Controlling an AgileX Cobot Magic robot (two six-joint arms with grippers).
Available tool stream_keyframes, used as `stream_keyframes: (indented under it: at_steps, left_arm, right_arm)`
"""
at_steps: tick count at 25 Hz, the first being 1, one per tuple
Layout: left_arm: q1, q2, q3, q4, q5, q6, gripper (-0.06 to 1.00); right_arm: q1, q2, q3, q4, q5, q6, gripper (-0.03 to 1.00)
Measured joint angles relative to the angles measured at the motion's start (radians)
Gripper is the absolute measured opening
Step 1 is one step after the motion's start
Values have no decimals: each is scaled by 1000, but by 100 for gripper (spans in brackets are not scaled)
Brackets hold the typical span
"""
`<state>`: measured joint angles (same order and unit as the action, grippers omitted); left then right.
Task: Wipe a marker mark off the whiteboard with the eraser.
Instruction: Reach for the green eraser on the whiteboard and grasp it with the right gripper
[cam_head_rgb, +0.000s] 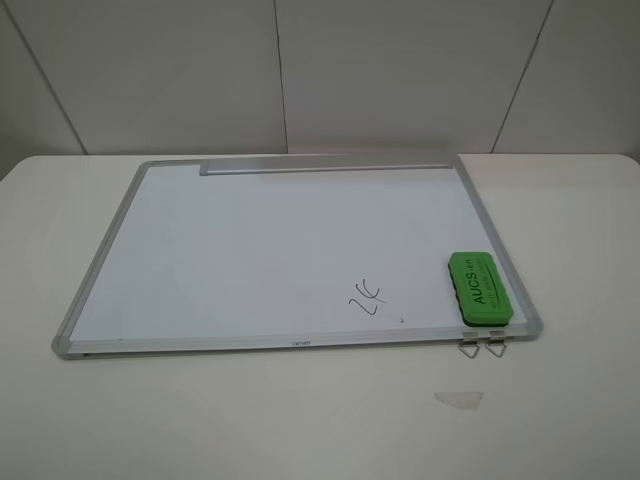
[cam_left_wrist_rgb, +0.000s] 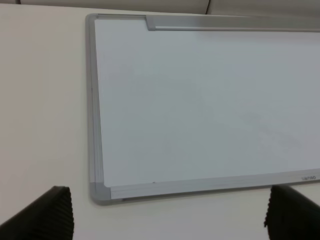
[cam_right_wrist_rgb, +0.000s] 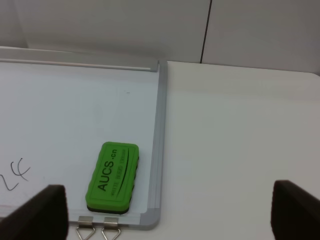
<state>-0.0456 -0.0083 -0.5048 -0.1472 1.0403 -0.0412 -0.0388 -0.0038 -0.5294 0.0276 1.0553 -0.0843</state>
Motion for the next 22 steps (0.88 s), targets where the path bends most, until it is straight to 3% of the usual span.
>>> stream_keyframes:
  at_steps: [22]
  left_arm:
    - [0, 0, 0, 0, 0, 0, 78]
  right_arm:
    - [0, 0, 0, 0, 0, 0, 81]
